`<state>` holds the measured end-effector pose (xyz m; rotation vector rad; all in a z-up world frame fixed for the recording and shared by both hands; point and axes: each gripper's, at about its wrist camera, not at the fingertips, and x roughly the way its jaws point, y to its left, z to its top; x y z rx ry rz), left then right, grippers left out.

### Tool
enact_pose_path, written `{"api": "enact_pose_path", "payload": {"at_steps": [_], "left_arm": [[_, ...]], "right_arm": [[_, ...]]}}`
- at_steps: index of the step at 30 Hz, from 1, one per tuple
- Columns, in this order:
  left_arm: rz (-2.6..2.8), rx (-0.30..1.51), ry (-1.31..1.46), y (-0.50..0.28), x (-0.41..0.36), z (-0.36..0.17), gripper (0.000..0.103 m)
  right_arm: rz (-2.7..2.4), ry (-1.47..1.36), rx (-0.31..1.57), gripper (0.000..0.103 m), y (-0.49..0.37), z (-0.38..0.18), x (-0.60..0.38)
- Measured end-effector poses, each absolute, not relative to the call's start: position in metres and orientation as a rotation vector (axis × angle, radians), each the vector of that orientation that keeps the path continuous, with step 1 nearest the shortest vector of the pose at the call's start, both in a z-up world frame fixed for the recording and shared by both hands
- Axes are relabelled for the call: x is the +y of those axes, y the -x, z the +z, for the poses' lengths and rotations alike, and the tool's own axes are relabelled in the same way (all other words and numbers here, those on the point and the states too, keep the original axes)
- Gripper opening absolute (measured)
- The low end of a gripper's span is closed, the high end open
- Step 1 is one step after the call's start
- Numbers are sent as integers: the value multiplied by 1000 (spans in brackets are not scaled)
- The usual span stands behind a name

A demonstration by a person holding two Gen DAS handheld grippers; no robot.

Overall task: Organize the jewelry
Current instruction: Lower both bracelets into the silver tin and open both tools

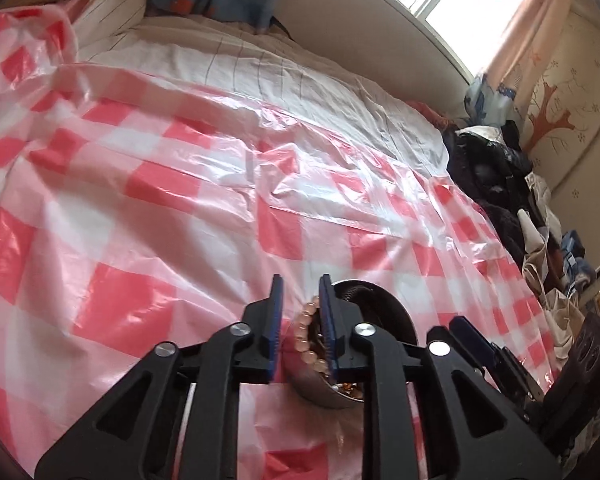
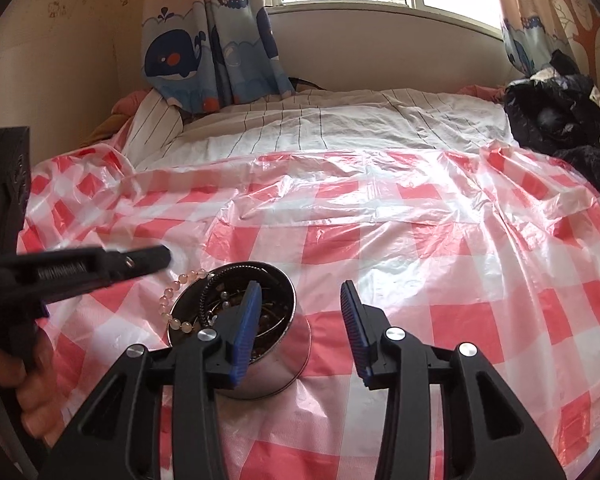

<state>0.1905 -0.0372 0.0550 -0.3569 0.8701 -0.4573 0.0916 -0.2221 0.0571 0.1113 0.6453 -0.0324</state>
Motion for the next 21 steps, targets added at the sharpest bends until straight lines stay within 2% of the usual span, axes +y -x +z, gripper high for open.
{"api": "enact_pose_path", "payload": {"at_steps": [2, 5, 7, 8, 9, 11, 17, 21], "left_arm": [[-487, 911, 366, -195, -42, 48, 30], [-554, 962, 349, -193, -62, 37, 30], [-538, 931, 336, -185, -66, 39, 31], [-533, 919, 352, -183, -65, 40, 28], [-538, 908, 362, -181, -63, 42, 15], [-536, 899, 316, -177, -64, 46, 2], [-546, 896, 285, -175, -63, 57, 0], [-515, 910, 260, -179, -61, 54, 0]], "right_arm": [[-30, -134, 649, 47, -89, 58, -225], [-33, -151, 639, 50, -82, 64, -230], [-39, -164, 632, 51, -76, 67, -234], [-39, -175, 630, 51, -74, 69, -237], [-38, -185, 630, 51, -72, 69, -239], [-35, -203, 633, 51, -69, 69, -243], [-20, -215, 626, 51, -65, 73, -244], [-25, -229, 626, 55, -62, 71, -248]]}}
